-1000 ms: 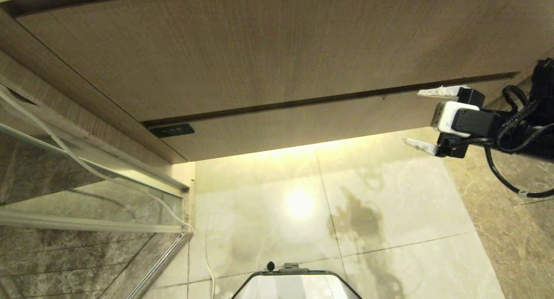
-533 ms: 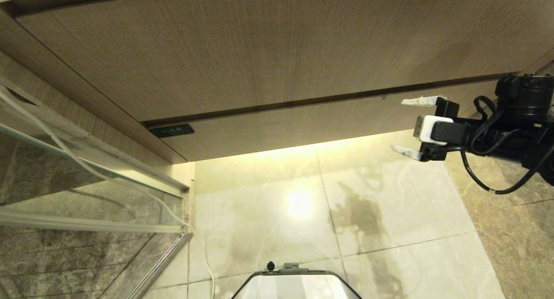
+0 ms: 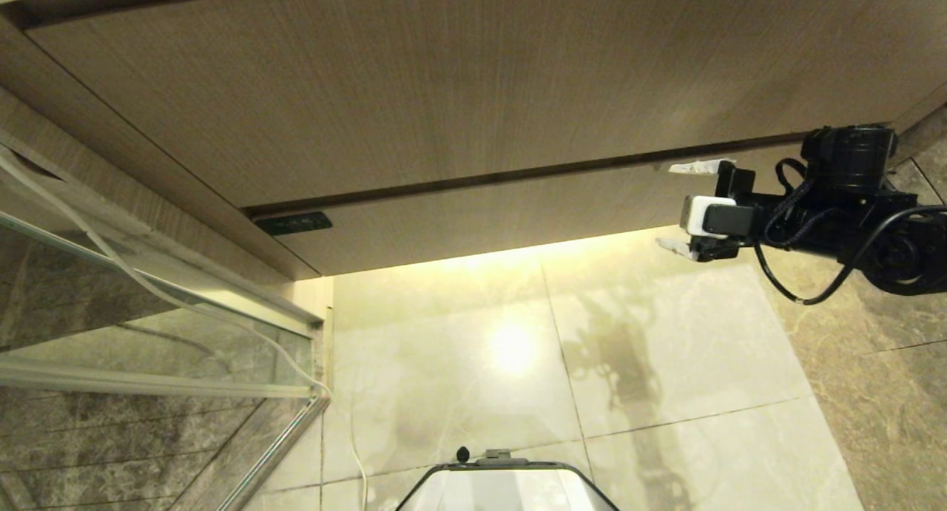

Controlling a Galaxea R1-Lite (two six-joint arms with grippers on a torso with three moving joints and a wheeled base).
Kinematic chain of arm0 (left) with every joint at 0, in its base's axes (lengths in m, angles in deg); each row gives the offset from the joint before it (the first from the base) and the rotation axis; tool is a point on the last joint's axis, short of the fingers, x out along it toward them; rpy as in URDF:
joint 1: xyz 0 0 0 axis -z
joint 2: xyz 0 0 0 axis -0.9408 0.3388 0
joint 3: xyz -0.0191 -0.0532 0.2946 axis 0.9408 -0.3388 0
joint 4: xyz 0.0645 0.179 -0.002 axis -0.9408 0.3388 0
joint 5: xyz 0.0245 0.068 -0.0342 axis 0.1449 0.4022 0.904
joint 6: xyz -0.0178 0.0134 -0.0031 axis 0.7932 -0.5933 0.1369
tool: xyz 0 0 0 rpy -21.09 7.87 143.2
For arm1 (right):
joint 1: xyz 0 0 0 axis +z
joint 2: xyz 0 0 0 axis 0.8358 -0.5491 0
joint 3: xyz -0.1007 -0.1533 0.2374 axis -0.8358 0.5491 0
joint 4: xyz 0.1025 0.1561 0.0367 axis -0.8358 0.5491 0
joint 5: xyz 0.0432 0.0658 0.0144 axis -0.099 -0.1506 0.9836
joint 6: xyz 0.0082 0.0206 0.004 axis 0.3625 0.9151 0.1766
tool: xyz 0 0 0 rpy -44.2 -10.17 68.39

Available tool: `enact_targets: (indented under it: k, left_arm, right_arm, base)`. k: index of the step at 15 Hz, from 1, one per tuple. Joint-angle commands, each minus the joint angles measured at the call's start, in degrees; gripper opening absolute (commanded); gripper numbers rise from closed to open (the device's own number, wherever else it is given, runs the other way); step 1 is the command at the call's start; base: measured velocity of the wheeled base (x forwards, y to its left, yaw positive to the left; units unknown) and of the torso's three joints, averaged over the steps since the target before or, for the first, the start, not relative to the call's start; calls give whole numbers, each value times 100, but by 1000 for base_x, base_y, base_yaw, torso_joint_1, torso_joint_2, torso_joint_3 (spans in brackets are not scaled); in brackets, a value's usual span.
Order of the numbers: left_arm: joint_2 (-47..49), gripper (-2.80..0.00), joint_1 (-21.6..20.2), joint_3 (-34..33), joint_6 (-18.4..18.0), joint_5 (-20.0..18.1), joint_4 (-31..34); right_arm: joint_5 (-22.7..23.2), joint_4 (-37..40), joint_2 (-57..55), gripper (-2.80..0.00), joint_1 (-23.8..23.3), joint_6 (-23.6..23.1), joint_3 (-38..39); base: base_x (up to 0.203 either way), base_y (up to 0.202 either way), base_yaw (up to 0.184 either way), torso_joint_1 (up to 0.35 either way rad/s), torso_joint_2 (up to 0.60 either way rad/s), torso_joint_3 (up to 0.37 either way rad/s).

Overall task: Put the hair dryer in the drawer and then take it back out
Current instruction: Pull open the drawer

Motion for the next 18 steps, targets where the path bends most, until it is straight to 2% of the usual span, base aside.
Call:
enact_targets:
  k: [1,5,12,18]
  left_arm:
    - [-2,-280,-1,-7,-1,1,-1]
    - [-2,-280,-1,-6,7,1,-1]
    - [-2,-280,-1,0,7,1,-1]
    - [-2,-280,-1,-2,0,1,-1]
  right_arm:
    - [-1,-7,-398,0,10,-37,-370]
    - [-61,2,-700,0,15,-3,-773]
    - [-372,-47,-1195,0,49,472,-1636]
    - [-457,-71,-1538,0,57,508,-2078]
  base:
    - [0,0,0,0,0,0]
    - [0,0,0,0,0,0]
    - [0,0,0,0,0,0]
    - [0,0,0,0,0,0]
